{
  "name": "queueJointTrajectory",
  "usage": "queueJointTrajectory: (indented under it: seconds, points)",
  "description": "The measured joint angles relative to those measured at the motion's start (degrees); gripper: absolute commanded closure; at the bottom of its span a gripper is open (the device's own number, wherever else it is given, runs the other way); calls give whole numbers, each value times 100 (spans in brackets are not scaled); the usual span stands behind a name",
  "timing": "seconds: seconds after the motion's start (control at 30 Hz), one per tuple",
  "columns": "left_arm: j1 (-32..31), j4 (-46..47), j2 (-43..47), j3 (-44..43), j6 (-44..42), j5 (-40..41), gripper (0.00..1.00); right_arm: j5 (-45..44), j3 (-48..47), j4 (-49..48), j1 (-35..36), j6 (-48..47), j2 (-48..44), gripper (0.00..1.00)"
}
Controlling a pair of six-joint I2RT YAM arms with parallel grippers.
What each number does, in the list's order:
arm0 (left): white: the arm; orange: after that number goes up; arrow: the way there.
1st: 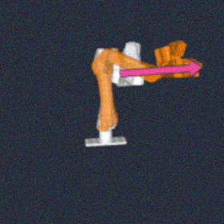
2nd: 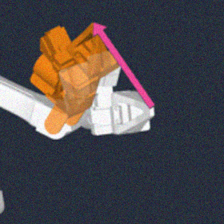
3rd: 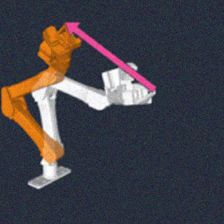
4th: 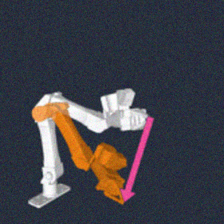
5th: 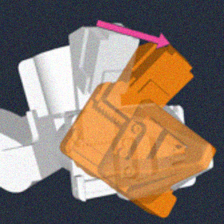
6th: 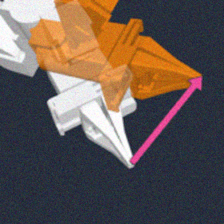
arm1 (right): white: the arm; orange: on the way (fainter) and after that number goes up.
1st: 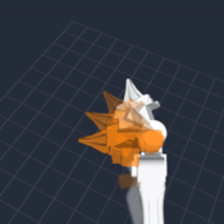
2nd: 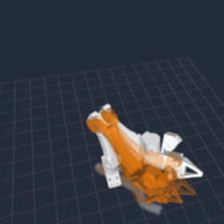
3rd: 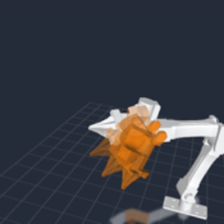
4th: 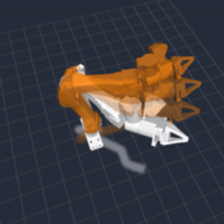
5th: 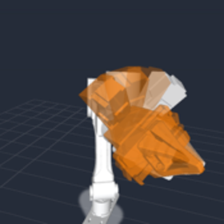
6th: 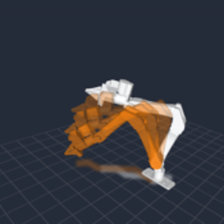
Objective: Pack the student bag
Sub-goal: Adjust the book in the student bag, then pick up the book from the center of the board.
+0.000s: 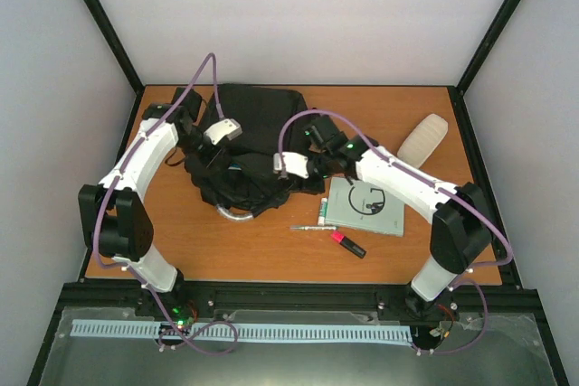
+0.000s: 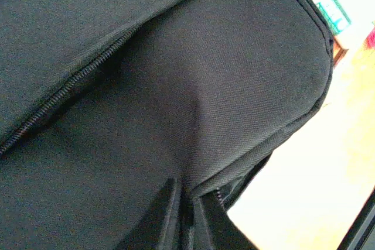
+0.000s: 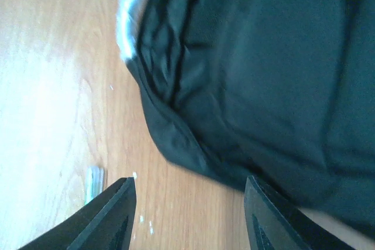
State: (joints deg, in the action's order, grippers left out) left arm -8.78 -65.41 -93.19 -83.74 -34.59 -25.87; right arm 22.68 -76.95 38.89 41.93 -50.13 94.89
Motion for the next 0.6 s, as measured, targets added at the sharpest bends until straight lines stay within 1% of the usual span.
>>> queueJointTrajectory:
  seconds: [0.07,0.17,0.23,0.33,0.4,0.5,0.6]
  points:
    - [59,15,-7,149,-4,-26,69,94,142,46,-317,98,-98,46]
    - [72,0,-11,184,57,-118,54,184,256,118,-796,260,-120,46]
    - [72,-4,-11,157,138,-175,47,221,245,142,-1102,367,-111,46]
    - [72,11,-11,46,232,-249,43,256,52,166,-1440,549,-94,46]
    - [72,26,-7,-90,352,-319,37,289,-223,153,-1646,671,-83,45]
    - [72,160,37,-326,719,-468,30,289,-643,81,-1891,804,-83,44]
    - [72,382,70,-643,1362,-671,20,269,-1012,39,-2087,916,-81,43]
